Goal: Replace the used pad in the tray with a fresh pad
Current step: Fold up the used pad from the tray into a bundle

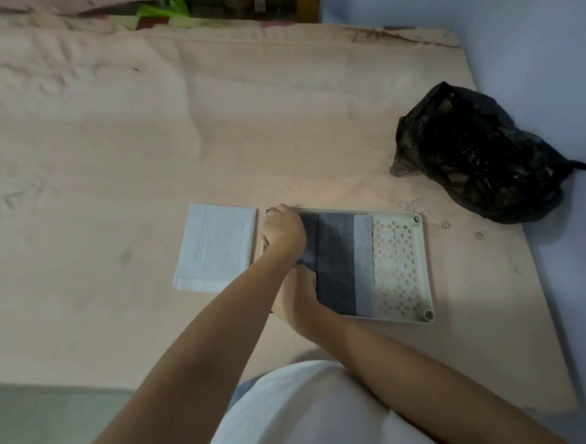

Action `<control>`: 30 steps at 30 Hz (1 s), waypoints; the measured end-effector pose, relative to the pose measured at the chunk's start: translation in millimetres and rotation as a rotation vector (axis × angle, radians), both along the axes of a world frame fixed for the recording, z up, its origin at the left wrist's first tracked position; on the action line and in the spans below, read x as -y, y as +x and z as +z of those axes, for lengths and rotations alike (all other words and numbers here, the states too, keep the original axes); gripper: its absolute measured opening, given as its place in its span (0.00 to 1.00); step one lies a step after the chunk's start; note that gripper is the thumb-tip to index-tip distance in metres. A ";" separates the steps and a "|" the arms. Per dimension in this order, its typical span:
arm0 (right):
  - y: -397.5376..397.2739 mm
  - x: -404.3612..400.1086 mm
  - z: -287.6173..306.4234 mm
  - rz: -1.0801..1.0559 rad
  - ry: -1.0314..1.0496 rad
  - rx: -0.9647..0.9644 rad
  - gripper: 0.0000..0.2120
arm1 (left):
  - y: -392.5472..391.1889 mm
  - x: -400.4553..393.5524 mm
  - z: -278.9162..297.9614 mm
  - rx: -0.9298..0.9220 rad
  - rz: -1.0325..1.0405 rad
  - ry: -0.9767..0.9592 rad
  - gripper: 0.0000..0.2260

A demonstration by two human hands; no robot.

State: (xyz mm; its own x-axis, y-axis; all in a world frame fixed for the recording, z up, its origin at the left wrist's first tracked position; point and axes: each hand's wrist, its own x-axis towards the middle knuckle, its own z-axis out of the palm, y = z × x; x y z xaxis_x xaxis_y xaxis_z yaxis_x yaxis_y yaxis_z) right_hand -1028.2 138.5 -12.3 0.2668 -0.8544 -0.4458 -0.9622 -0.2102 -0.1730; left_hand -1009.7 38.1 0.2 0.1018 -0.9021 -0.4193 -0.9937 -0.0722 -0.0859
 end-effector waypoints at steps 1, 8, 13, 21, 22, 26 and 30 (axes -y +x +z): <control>4.9 -0.6 13.2 -0.094 0.042 -0.040 0.23 | 1.6 0.3 0.5 -0.034 0.014 0.014 0.26; -2.7 -4.7 15.3 -0.084 -0.068 -0.146 0.23 | 9.5 5.5 -2.3 -0.160 -0.009 0.001 0.17; -2.1 -4.9 16.6 -0.106 -0.074 -0.120 0.19 | 13.0 9.0 5.5 -0.315 0.080 0.025 0.14; -8.3 -5.1 26.4 -0.144 -0.036 -0.098 0.18 | 22.4 12.9 14.4 -0.469 0.148 0.068 0.10; -9.3 -4.4 28.0 -0.162 -0.013 -0.089 0.18 | 23.3 12.7 14.8 -0.488 0.151 0.067 0.09; -14.3 -3.5 38.8 -0.242 0.080 -0.017 0.15 | 25.2 12.8 17.3 -0.536 0.166 0.074 0.06; -30.6 -2.7 57.1 -0.351 0.110 0.127 0.13 | 17.9 15.1 24.7 -0.568 0.122 0.014 0.06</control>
